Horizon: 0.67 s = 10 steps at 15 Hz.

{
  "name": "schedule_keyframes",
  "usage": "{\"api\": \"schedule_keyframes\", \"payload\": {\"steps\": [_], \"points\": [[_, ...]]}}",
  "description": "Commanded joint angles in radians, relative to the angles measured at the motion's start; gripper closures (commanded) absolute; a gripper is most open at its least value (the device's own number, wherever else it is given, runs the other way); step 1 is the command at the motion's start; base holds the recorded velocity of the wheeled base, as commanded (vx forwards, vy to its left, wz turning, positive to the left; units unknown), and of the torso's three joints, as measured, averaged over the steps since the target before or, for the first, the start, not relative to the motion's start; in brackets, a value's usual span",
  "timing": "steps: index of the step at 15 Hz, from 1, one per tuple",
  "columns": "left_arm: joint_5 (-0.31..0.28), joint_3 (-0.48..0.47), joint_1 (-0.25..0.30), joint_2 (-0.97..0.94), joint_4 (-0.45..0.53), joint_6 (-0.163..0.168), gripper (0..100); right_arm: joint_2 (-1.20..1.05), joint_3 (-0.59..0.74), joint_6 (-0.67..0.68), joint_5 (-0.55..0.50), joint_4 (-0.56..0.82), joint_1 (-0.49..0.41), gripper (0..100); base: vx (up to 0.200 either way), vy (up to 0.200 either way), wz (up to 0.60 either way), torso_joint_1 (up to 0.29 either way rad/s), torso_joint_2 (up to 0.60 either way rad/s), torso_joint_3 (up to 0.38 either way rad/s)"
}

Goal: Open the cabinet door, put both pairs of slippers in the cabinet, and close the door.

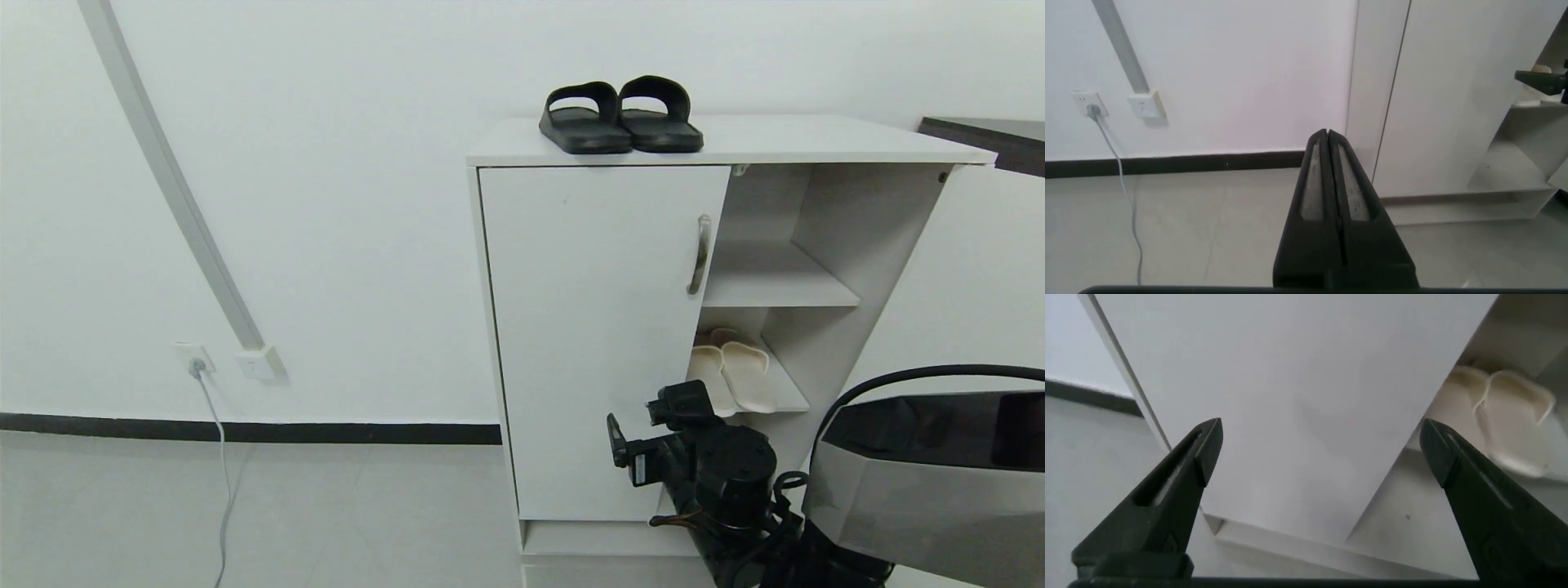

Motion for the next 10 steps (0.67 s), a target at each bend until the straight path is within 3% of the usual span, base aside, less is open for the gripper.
{"api": "schedule_keyframes", "payload": {"steps": [1,10], "points": [[0.0,0.0,0.0,0.0,0.0,0.0,100,0.002,0.002,0.0,0.002,0.0,0.001,0,0.0,0.0,0.0,0.027,-0.42,-0.359],[0.0,0.0,0.0,0.0,0.0,0.0,100,0.002,0.006,-0.002,0.002,0.0,0.004,0,0.0,0.0,0.0,0.11,-0.45,-0.34]]}}
